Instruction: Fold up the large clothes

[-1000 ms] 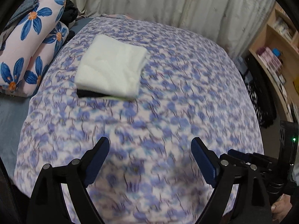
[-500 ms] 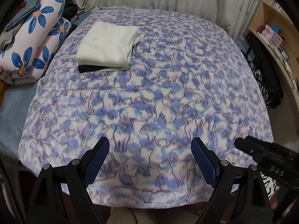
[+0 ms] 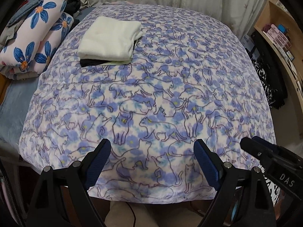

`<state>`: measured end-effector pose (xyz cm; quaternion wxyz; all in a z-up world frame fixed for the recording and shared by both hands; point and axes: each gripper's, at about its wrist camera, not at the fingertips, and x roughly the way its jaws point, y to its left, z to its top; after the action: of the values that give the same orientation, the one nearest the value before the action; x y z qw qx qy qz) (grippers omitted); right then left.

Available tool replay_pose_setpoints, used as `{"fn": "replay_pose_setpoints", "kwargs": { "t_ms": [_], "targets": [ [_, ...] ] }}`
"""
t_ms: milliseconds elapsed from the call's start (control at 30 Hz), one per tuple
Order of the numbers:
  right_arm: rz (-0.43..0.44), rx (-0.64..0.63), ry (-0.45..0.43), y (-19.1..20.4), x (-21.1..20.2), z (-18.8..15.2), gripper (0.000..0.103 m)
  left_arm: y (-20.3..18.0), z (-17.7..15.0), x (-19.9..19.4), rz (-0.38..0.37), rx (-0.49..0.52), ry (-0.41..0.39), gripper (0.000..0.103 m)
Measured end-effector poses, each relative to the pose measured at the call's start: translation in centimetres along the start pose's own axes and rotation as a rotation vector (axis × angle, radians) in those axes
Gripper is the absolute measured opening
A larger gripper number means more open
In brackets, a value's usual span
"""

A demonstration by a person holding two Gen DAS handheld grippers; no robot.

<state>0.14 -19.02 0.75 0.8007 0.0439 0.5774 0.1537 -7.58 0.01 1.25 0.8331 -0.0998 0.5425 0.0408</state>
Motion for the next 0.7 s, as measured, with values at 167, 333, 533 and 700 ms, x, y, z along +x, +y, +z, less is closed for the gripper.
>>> {"fn": "replay_pose_setpoints", "kwargs": {
  "t_ms": [167,333,533,700],
  "targets": [
    [-0.002,0.006,0.001,-0.36,-0.02,-0.18,0.043,0.00,0.08,0.01,0.000,0.000,-0.001,0.088],
    [-0.001,0.000,0.012,-0.63,0.01,-0.24,0.043,-0.13,0.11,0.09,0.000,0.000,0.000,0.088],
    [0.000,-0.011,0.017,-0.28,0.11,-0.29,0.043,-0.44,0.14,0.37,-0.002,0.018,0.010,0.088],
    [-0.003,-0.010,0.014,0.00,0.01,-0.27,0.044,-0.59,0.11,0.39,-0.001,0.014,0.006,0.088]
  ]
}}
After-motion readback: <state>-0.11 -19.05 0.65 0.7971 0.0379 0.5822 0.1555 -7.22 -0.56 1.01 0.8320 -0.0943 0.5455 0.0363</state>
